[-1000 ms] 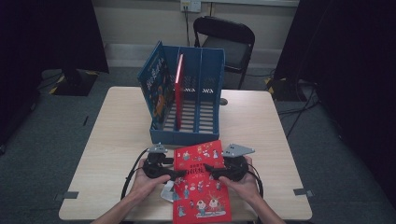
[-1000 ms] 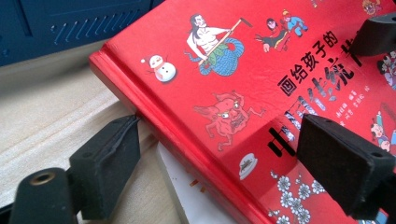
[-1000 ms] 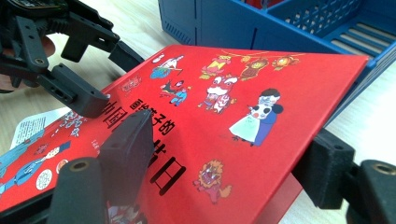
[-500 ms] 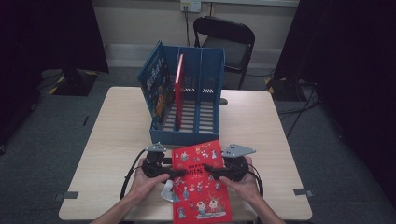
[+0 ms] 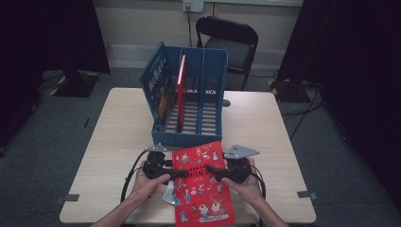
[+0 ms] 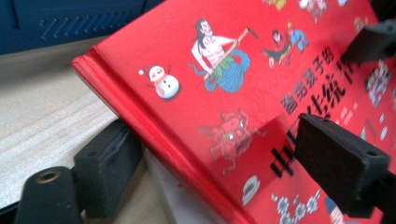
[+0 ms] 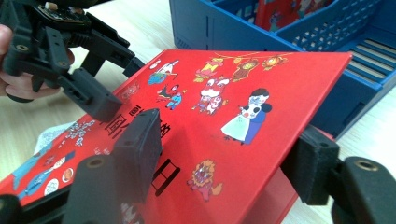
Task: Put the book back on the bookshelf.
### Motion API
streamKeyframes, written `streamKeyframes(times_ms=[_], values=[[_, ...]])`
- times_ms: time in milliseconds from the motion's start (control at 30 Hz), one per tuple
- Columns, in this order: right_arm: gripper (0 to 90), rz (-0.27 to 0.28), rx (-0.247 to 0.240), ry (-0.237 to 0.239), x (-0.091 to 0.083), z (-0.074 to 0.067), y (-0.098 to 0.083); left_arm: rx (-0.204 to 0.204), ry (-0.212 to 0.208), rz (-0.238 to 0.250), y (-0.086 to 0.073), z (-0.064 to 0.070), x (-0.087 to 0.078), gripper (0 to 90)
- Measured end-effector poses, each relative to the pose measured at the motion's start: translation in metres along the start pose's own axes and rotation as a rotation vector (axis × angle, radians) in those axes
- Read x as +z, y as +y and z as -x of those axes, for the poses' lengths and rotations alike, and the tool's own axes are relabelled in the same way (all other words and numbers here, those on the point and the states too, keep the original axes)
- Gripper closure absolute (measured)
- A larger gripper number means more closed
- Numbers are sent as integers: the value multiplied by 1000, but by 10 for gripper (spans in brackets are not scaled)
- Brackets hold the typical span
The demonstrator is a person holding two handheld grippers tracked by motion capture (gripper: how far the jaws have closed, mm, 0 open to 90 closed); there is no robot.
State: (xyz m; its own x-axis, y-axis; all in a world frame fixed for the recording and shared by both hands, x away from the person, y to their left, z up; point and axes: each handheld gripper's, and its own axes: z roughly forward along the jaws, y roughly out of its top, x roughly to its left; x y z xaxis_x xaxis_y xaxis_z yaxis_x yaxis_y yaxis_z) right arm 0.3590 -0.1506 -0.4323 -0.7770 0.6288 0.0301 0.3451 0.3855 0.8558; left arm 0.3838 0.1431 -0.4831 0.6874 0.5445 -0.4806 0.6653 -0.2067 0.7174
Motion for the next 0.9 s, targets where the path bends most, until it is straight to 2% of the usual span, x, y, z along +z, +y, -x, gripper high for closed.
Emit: streamKeyframes(times_ms=[33,167,400,467,567,733,900], values=[[361,0,3,7,0,0,1,10,0,-5,1,0,-1,164],[367,-14,20,9,0,0,3,4,6,3,2,0,-4,201],[368,-29,70,11,1,4,4,7,19,44,6,2,-12,299],[368,-30,69,12,1,4,5,-6,23,56,6,3,-13,311],[368,-31,73,7,0,3,8,5,26,61,9,3,-17,328],[368,-17,83,7,-2,4,13,14,25,101,13,5,-25,370],[369,-16,78,4,-3,3,16,23,24,103,14,5,-28,381]])
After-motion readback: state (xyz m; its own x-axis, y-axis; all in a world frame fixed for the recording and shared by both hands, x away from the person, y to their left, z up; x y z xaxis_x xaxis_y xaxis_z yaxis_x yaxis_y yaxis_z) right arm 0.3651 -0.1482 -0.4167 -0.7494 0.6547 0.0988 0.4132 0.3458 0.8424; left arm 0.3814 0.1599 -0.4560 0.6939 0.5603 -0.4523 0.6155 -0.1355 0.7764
